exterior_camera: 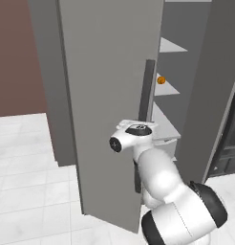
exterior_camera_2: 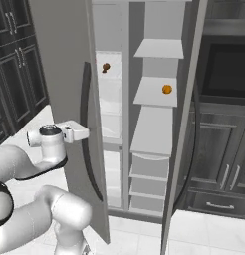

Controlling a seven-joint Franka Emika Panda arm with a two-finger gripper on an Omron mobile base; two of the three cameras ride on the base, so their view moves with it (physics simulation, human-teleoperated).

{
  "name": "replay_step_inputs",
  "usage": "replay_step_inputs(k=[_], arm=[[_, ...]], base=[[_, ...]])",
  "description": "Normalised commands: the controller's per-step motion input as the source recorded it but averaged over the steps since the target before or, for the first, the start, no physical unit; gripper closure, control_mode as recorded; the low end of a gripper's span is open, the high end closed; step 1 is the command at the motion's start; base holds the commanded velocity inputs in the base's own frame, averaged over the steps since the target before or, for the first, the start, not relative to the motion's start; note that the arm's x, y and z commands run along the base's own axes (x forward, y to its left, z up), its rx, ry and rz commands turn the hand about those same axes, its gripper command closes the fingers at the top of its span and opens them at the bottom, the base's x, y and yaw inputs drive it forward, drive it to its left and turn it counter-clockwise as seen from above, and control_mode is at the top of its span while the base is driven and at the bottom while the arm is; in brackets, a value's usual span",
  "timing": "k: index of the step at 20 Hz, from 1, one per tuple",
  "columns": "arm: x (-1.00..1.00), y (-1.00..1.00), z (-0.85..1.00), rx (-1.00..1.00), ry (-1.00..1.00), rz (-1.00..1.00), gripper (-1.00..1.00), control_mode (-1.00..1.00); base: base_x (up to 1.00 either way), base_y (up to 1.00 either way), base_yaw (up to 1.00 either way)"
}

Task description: Pick up the frozen chicken drumstick from the freezer, place it on any shelf in the fridge, and close the fridge and freezer doors when done.

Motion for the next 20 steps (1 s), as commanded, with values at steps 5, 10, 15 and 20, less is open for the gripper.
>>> replay_step_inputs(k=[5,10,15,20], arm=[[0.67,-0.23,0.00,0.00,0.01,0.00,-1.00,-1.00],[0.58,-0.14,0.00,0.00,0.03,0.00,-1.00,-1.00],[0.66,-0.05,0.00,0.00,0.02,0.00,-1.00,-1.00],[0.80,-0.04,0.00,0.00,0.00,0.00,-1.00,-1.00]], base=[[0.00,0.00,0.00],[0.00,0.00,0.00],[0.00,0.00,0.00],[0.00,0.00,0.00]])
